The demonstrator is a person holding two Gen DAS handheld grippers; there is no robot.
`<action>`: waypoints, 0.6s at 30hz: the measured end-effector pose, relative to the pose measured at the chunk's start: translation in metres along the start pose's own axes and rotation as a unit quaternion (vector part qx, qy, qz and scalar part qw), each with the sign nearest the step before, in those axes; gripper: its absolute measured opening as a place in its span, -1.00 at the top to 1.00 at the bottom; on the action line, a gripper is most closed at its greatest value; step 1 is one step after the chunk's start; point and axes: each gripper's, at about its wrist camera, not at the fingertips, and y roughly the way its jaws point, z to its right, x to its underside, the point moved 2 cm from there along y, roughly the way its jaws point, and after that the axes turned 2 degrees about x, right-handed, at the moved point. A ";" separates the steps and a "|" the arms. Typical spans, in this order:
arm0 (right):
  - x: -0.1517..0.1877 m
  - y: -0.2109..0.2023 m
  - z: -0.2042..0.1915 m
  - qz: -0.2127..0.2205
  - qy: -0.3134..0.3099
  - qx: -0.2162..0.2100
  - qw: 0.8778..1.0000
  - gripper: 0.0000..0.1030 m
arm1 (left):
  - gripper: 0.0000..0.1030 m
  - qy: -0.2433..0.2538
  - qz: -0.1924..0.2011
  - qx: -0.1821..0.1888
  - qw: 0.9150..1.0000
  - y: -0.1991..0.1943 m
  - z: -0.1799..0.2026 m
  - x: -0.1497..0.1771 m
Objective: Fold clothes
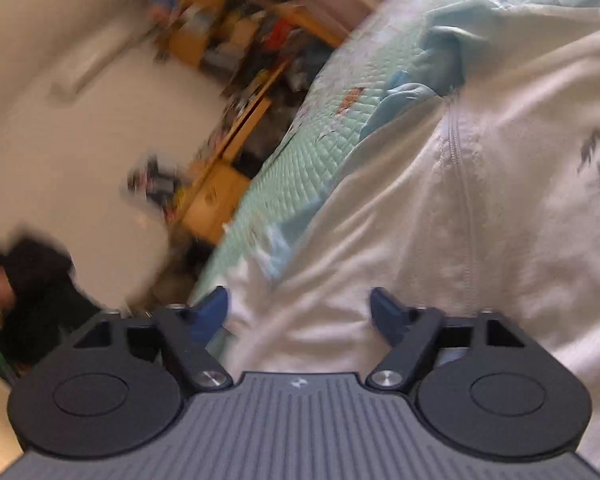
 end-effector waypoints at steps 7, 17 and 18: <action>-0.006 -0.003 -0.003 0.015 -0.021 0.015 1.000 -0.59 | -0.98 -0.066 -0.005 0.060 0.996 0.020 -0.003 0.031; -0.005 -0.004 0.008 0.017 -0.028 0.023 0.999 -0.59 | -0.27 -0.051 0.029 0.040 0.997 0.031 -0.015 0.039; -0.005 -0.005 0.007 0.016 -0.028 0.024 0.999 -0.59 | -0.04 -0.048 0.027 0.034 0.998 0.033 -0.015 0.038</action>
